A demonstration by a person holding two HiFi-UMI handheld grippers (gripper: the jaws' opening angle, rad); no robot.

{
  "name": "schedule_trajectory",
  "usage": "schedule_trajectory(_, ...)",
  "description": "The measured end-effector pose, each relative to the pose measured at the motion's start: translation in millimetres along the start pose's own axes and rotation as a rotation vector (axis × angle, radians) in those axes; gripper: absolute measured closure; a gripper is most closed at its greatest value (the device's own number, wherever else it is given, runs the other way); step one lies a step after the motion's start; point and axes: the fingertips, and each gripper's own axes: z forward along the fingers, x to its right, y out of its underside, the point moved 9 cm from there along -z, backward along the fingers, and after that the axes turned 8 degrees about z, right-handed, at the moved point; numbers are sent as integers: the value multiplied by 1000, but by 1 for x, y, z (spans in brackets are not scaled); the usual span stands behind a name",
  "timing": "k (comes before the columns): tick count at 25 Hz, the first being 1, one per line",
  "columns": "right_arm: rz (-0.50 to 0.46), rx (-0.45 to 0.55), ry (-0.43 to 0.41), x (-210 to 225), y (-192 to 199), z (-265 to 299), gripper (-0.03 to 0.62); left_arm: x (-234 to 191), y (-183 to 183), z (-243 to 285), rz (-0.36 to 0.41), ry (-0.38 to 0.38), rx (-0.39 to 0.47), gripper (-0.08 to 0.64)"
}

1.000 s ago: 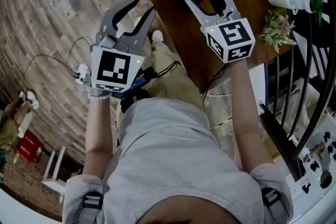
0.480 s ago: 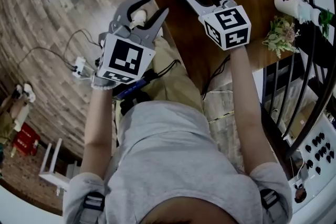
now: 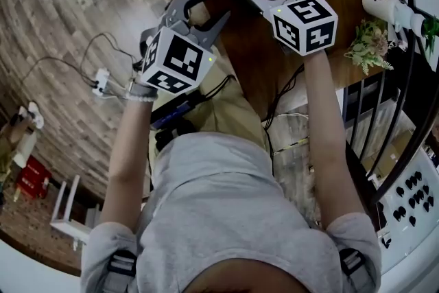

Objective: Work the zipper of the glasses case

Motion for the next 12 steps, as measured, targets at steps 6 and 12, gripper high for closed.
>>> schedule_trajectory(6, 63, -4, -52, 9, -2, -1, 374, 12, 3, 26, -3, 73, -26, 399)
schedule_trajectory(12, 97, -4, -89, 13, -5, -1, 374, 25, 10, 44, 7, 132, -77, 399)
